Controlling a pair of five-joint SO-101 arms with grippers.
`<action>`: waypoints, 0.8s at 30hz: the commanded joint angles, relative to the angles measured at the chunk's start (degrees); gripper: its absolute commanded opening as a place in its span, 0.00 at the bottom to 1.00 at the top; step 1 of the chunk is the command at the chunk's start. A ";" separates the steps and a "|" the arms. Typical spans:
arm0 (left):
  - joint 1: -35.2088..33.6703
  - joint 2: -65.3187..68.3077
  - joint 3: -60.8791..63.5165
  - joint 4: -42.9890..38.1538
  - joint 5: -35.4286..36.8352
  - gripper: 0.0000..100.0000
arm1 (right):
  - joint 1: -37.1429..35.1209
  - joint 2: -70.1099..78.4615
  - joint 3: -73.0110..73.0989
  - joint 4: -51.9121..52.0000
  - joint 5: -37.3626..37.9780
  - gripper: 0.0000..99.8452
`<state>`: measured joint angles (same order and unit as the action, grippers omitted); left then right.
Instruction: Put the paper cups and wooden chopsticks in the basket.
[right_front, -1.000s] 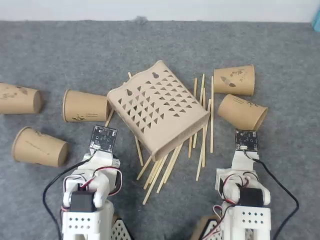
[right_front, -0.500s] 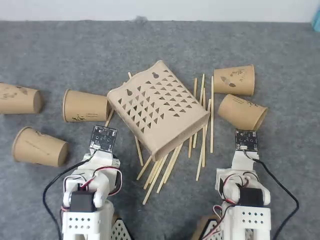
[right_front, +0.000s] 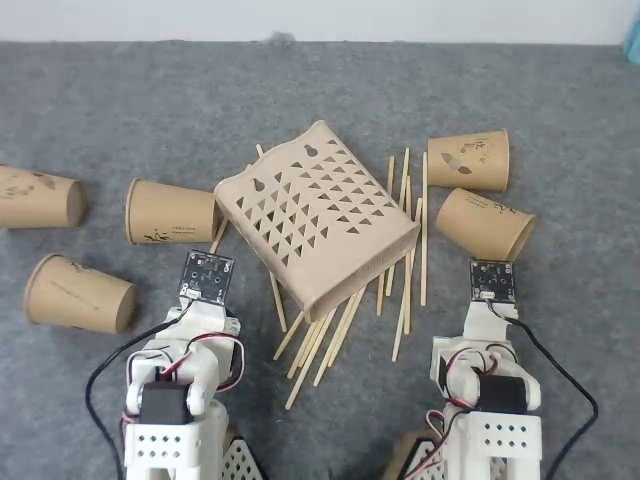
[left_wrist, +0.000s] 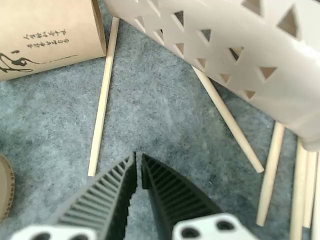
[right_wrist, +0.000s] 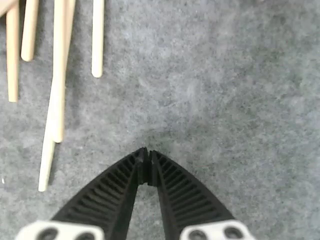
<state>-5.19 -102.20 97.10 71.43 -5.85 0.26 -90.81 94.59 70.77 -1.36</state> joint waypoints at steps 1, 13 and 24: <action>-0.35 -0.79 -0.48 0.26 -0.53 0.01 | 0.84 -0.57 -0.70 -0.31 -0.53 0.01; 0.00 -0.79 -0.48 0.26 -0.44 0.01 | 0.66 -0.57 -0.70 -0.40 -0.35 0.01; -0.44 -0.88 -4.53 0.00 -0.62 0.03 | 1.45 -0.57 -5.80 -0.04 -0.35 0.01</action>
<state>-5.19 -102.20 96.48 71.43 -5.85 0.79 -90.64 93.80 70.77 -1.36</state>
